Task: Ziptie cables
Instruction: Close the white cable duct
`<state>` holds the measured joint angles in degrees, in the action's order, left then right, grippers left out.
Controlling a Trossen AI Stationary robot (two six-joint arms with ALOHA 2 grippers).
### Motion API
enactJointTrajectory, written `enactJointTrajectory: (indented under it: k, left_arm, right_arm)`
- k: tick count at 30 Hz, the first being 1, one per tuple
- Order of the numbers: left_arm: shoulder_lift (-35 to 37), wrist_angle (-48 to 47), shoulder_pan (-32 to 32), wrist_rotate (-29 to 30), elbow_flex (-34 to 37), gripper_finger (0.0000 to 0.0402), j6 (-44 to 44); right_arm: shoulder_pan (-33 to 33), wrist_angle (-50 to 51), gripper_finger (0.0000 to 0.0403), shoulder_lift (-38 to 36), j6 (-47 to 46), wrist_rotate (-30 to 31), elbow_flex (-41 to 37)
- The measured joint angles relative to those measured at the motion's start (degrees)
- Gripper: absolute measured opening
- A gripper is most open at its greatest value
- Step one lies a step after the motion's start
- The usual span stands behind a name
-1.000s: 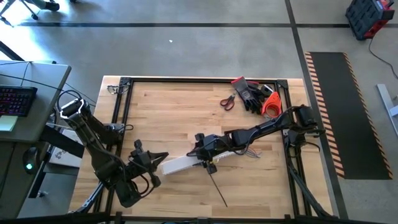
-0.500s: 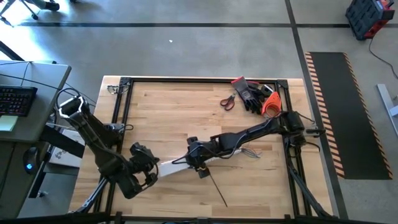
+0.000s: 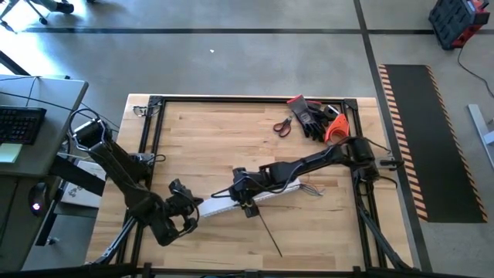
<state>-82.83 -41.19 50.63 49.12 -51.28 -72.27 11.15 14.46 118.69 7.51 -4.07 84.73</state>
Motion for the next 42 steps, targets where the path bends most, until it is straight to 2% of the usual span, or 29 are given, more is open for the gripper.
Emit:
enactJointTrajectory:
  k: [12, 24, 35, 42]
  left_arm:
    - [0.0, 15.9, -1.1, -1.2, 7.2, 0.0, 6.1]
    - [0.0, 33.2, -3.8, -5.9, 15.9, 0.0, 10.9]
    - [0.0, 41.5, -4.2, -7.6, 20.2, 0.0, 11.0]
    - [-2.0, 42.8, -4.2, -7.5, 20.3, 0.0, 10.9]
  right_arm:
    - [0.0, 0.7, 0.0213, 0.2, 0.1, -0.6, 0.0]
    - [0.0, 1.1, 0.0212, 0.2, 0.4, -0.6, 0.0]
    - [0.0, 1.6, 0.0209, 0.2, 0.4, -0.7, 0.0]
    - [0.0, 2.0, 0.0209, 0.2, 0.4, -0.7, -0.1]
